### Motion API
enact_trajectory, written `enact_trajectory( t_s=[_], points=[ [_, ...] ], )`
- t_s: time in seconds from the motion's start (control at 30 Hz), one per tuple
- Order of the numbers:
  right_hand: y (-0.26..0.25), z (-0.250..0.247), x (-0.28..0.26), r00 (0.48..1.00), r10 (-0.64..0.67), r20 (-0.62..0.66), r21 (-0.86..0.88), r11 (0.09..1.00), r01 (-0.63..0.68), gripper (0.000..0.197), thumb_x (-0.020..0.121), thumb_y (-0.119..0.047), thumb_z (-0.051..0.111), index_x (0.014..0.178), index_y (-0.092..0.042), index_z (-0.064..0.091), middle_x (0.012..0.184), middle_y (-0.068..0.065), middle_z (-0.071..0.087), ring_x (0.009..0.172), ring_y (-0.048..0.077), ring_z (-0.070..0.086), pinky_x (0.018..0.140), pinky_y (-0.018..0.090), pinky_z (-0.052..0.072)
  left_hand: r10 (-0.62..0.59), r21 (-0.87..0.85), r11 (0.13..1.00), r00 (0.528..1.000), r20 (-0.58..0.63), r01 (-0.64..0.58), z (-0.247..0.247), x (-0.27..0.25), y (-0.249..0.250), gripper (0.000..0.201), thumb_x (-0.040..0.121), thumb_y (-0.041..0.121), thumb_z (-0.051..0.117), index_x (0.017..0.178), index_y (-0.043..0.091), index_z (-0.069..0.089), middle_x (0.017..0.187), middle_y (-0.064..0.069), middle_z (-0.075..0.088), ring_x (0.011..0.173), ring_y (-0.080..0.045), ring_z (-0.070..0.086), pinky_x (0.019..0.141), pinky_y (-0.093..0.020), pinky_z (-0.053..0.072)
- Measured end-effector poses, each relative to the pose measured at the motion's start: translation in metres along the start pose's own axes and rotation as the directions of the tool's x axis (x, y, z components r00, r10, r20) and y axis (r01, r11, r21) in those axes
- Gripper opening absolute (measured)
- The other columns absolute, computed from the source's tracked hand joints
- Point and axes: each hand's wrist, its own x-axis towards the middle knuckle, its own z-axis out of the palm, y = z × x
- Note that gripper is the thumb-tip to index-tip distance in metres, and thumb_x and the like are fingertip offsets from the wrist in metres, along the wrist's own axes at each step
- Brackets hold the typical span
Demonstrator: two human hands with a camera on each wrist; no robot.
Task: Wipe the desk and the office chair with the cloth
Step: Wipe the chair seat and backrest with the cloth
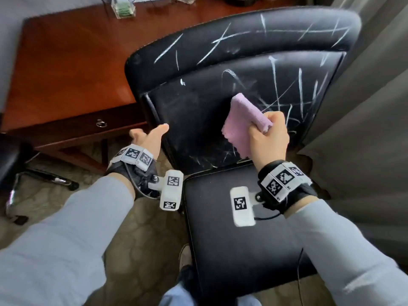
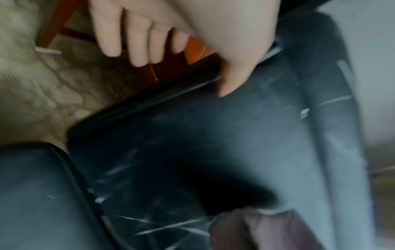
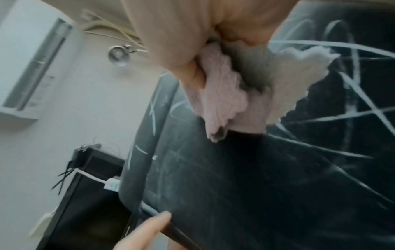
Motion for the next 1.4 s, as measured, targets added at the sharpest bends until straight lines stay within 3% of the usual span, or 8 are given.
enact_trajectory(
  t_s=[0.17,0.33,0.53,0.73,0.93,1.13,1.33,1.4],
  points=[
    [-0.02,-0.005,0.008,0.973,-0.229,-0.015,-0.021,0.973,0.228,0.064,0.088,0.005,0.045,0.148,-0.018,0.04,0.131,-0.003,0.058,0.113,0.01,0.056,0.092,-0.001,0.027,0.272,-0.322,0.9,0.955,-0.117,-0.296,0.007,-0.029,0.052,0.095,0.082,0.058,0.066,0.155,0.023,0.017,0.159,-0.001,0.029,0.144,-0.021,0.031,0.119,-0.041,0.024],
    [-0.01,0.066,0.023,0.818,-0.557,0.143,-0.198,0.793,0.575,0.092,0.063,0.022,0.04,0.151,0.005,0.024,0.159,0.026,0.015,0.148,0.04,0.012,0.124,0.041,0.004,0.383,-0.167,0.892,0.898,-0.217,-0.42,0.017,-0.005,0.038,0.065,0.094,0.052,0.054,0.141,0.011,0.034,0.145,-0.006,0.044,0.131,-0.023,0.044,0.113,-0.035,0.03],
    [0.018,0.136,-0.004,0.377,-0.7,0.606,-0.144,0.37,0.918,0.066,0.087,-0.006,0.035,0.152,-0.002,0.025,0.161,0.017,0.02,0.15,0.032,0.012,0.123,0.043,0.004,0.475,-0.047,0.868,0.855,-0.207,-0.494,0.017,0.015,0.033,0.067,0.104,0.04,0.044,0.151,0.003,0.016,0.157,-0.012,0.031,0.141,-0.02,0.033,0.103,-0.014,0.019],
    [-0.01,0.108,0.042,0.74,-0.661,0.126,-0.333,0.674,0.659,0.08,0.074,0.013,0.044,0.15,0.007,0.02,0.158,0.028,0.015,0.148,0.045,0.006,0.122,0.054,0.003,0.505,-0.052,0.856,0.853,-0.13,-0.514,0.016,0.017,0.039,0.063,0.103,0.035,0.047,0.149,0.001,0.019,0.14,0.0,0.035,0.125,-0.007,0.033,0.091,-0.008,0.015],
    [-0.02,0.131,0.014,0.411,-0.782,0.469,-0.214,0.351,0.912,0.068,0.083,0.006,0.053,0.149,0.0,0.034,0.157,0.017,0.03,0.148,0.036,0.021,0.122,0.049,0.009,0.519,-0.065,0.847,0.847,-0.12,-0.528,0.014,0.021,0.039,0.039,0.101,0.032,0.053,0.125,0.006,0.036,0.122,-0.004,0.048,0.109,-0.016,0.046,0.087,-0.017,0.028],
    [-0.014,0.09,0.049,0.824,-0.566,0.034,-0.393,0.75,0.532,0.096,0.061,0.015,0.041,0.153,0.001,0.018,0.161,0.021,0.014,0.149,0.041,0.003,0.122,0.053,0.001,0.495,-0.092,0.859,0.862,-0.11,-0.504,0.015,0.018,0.043,0.035,0.098,0.032,0.056,0.117,0.011,0.035,0.119,-0.004,0.045,0.106,-0.019,0.043,0.09,-0.021,0.028],
    [-0.021,0.14,-0.001,0.437,-0.741,0.51,-0.179,0.405,0.897,0.077,0.08,0.005,0.051,0.153,-0.003,0.025,0.161,0.015,0.019,0.15,0.025,0.001,0.122,0.045,-0.002,0.5,-0.048,0.862,0.862,-0.082,-0.504,0.01,0.021,0.04,0.036,0.101,0.027,0.052,0.123,0.004,0.035,0.128,-0.013,0.049,0.117,-0.024,0.049,0.089,-0.021,0.029],
    [-0.01,0.127,0.015,0.478,-0.735,0.482,-0.257,0.403,0.878,0.075,0.082,0.002,0.043,0.154,-0.006,0.024,0.162,0.013,0.017,0.15,0.024,0.002,0.123,0.047,0.001,0.506,-0.043,0.86,0.86,-0.06,-0.509,0.009,0.021,0.041,0.041,0.101,0.028,0.052,0.128,0.003,0.035,0.133,-0.008,0.047,0.12,-0.022,0.047,0.091,-0.02,0.028]
  ],
)
